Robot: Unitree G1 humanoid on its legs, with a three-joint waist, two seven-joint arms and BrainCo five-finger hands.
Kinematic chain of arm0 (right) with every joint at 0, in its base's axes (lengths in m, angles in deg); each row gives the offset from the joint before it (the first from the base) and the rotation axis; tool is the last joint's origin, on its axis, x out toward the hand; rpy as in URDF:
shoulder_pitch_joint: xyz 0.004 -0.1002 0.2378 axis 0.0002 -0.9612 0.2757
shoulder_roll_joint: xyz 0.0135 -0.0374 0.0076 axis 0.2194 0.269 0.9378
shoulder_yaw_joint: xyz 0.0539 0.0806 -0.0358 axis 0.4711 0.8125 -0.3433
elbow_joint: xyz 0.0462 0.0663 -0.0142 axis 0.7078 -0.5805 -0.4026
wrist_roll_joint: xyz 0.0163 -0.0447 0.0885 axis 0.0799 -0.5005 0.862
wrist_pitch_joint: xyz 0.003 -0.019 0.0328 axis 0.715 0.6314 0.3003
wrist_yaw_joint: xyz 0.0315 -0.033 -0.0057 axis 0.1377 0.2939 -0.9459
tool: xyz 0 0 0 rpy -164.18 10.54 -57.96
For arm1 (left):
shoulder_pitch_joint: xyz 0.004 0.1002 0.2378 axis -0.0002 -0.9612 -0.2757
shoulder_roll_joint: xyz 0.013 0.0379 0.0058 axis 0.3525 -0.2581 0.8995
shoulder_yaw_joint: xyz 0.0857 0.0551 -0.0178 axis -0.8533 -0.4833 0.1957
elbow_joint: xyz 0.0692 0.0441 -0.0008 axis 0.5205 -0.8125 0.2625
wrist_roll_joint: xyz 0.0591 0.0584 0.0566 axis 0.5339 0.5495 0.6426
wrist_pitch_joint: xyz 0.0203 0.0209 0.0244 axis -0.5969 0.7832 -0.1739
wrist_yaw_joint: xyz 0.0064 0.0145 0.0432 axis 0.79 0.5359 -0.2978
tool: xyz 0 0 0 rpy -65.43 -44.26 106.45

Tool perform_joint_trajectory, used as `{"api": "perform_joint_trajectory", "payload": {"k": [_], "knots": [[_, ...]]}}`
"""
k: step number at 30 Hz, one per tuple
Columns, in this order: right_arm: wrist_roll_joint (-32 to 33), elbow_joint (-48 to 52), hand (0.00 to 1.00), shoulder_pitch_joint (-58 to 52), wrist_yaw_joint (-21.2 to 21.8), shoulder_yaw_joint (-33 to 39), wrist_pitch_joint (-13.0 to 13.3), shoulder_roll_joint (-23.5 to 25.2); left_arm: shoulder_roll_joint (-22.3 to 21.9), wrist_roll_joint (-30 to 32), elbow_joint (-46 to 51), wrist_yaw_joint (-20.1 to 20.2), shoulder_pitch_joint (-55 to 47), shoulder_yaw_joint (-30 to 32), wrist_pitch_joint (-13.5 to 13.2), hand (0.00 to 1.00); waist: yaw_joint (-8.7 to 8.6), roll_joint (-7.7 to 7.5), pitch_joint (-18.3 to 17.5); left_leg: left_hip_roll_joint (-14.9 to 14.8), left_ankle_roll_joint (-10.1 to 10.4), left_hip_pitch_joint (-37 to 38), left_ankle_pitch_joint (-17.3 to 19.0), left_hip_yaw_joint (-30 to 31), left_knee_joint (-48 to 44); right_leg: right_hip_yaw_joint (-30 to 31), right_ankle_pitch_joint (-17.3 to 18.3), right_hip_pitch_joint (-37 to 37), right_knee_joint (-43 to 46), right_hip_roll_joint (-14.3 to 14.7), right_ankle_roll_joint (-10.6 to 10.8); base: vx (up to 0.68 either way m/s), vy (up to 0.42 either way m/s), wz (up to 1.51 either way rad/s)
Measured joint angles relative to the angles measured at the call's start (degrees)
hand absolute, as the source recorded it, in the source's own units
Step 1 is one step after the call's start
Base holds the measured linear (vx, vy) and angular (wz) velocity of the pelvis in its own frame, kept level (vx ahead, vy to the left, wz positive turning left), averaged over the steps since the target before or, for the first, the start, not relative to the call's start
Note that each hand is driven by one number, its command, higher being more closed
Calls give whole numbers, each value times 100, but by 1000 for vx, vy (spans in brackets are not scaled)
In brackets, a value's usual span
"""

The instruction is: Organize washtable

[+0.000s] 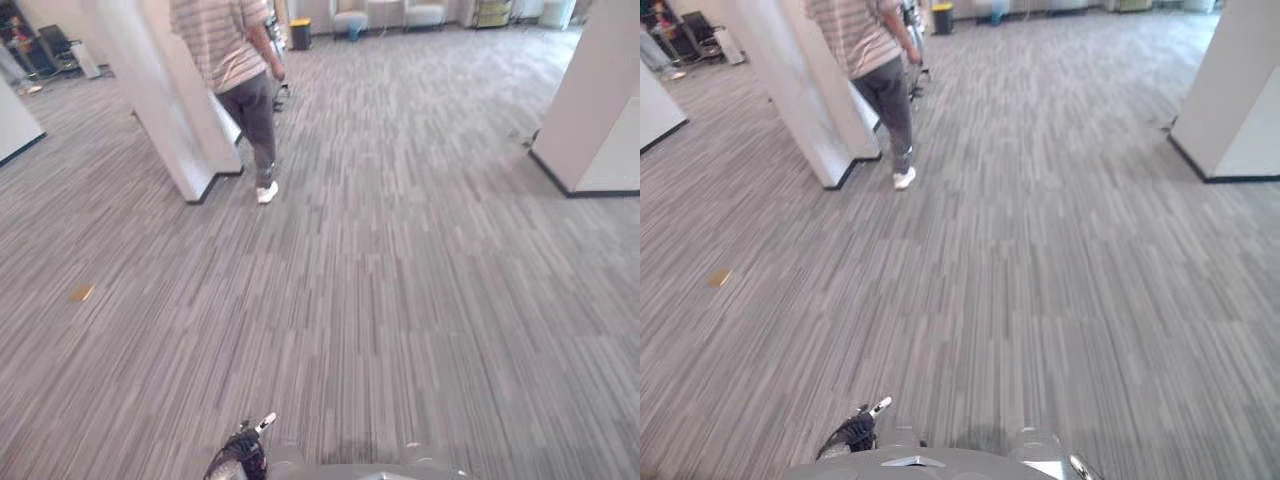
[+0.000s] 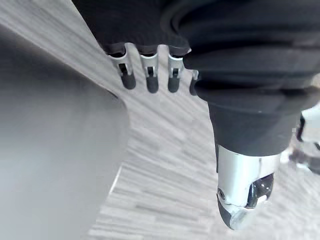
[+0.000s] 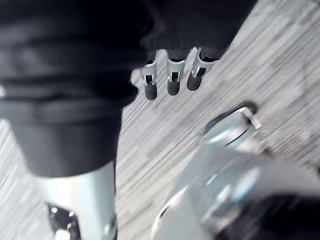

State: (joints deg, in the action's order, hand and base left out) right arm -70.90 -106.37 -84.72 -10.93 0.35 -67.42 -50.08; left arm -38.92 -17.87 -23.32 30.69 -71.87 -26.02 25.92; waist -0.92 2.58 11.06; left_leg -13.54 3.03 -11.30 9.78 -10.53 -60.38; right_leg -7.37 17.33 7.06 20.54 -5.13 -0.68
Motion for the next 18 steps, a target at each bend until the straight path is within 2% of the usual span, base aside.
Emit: {"api": "perform_joint_trajectory", "payload": {"k": [1,2,3,4,5,6,7,8,9,10,11,12,13,14,15,16,17,18], "knots": [[2,102,0,184,-3,-134,92,4,25,-7,145,-23,-8,-162,-82,0,81,-39,38,84,10,-258,89,-123,1141,214,56,154,-116,-69,92,608,110,-121],[13,162,0,255,-7,-217,131,11,53,-7,164,-35,-6,-256,-103,0,107,-62,66,133,44,-303,65,-181,1852,267,117,240,-139,-135,188,641,198,-103],[70,209,0,366,-6,-349,229,26,119,-6,161,-89,0,-476,-151,0,109,-66,64,198,96,-365,-131,-213,3354,366,334,462,-195,-235,317,730,253,-70],[106,210,0,360,-30,-626,270,-5,143,-13,168,-145,13,-630,-172,0,99,-31,37,199,254,-403,-778,-110,4383,432,532,744,-386,-257,476,783,264,-57],[106,187,0,344,-48,-745,275,-11,113,-49,172,-154,-21,-657,-181,0,125,-44,8,215,266,-460,-1099,-112,4212,499,593,873,-524,-267,426,791,300,-29],[101,145,0,348,-78,-878,273,66,195,-120,162,-170,21,-674,-179,0,97,-139,-135,356,-6,-814,-976,-135,3606,611,561,946,-605,-382,190,795,310,7],[100,103,0,358,-69,-846,261,121,246,-118,127,-188,146,-672,-177,0,2,-251,-115,446,-181,-991,-673,-89,3161,723,223,895,-424,-451,258,781,342,26],[101,77,0,353,-65,-830,253,129,297,-120,69,-189,196,-653,-169,0,-3,-303,-98,536,-262,-941,-580,-76,2995,738,17,887,-219,-531,329,792,299,43],[101,-84,0,345,-67,-642,246,167,373,-165,-140,-184,215,-603,-135,0,-21,-452,-101,729,-374,-639,-390,-99,2927,760,-428,785,527,-667,389,746,288,47],[90,-249,0,278,-39,-350,224,188,417,-237,-300,-176,211,-597,-76,0,-1,-541,-103,955,-523,-46,-143,-145,3140,846,-1630,388,1906,-801,513,670,253,52],[87,-308,0,234,-32,-259,213,192,434,-239,-330,-161,183,-624,-45,0,-12,-525,-113,1046,-538,199,-53,-151,3346,935,-2242,174,2478,-836,798,469,194,45],[73,-308,0,182,-2,-195,203,222,455,-245,-340,-136,172,-638,-28,0,-1,-586,-129,1159,-539,448,22,-142,3533,1029,-2447,-94,3088,-875,1029,283,92,51],[32,-307,0,101,35,-175,154,262,516,-269,-386,-106,178,-680,15,0,-19,-702,-130,1384,-544,875,41,-52,3839,989,-2244,-590,4119,-1021,1012,254,36,54],[32,-304,0,66,72,-72,115,256,524,-296,-509,-96,195,-742,55,0,-29,-672,-113,1449,-550,1201,45,23,4055,911,-1904,-908,4540,-1002,942,212,-26,52],[-128,-287,0,41,103,97,94,242,502,-302,-601,-65,185,-769,99,0,-27,-560,-45,1445,-550,1685,44,76,4374,642,-1469,-1248,4672,-1045,831,111,-49,26],[-130,-279,0,40,118,189,98,239,497,-295,-606,-48,177,-784,100,0,-2,-487,1,1429,-546,1925,42,82,4571,437,-1215,-1352,4582,-1127,698,25,-53,16],[-128,-278,0,37,123,296,102,190,468,-264,-609,-4,150,-785,98,0,-16,-357,71,1372,-542,2398,40,107,4910,-32,-805,-1534,4061,-1301,450,-76,-30,9],[-128,-279,0,31,123,310,103,154,440,-211,-614,19,123,-730,96,0,-22,-281,78,1296,-540,2613,41,119,5066,-284,-660,-1584,3307,-1326,425,-136,-6,16]]}}
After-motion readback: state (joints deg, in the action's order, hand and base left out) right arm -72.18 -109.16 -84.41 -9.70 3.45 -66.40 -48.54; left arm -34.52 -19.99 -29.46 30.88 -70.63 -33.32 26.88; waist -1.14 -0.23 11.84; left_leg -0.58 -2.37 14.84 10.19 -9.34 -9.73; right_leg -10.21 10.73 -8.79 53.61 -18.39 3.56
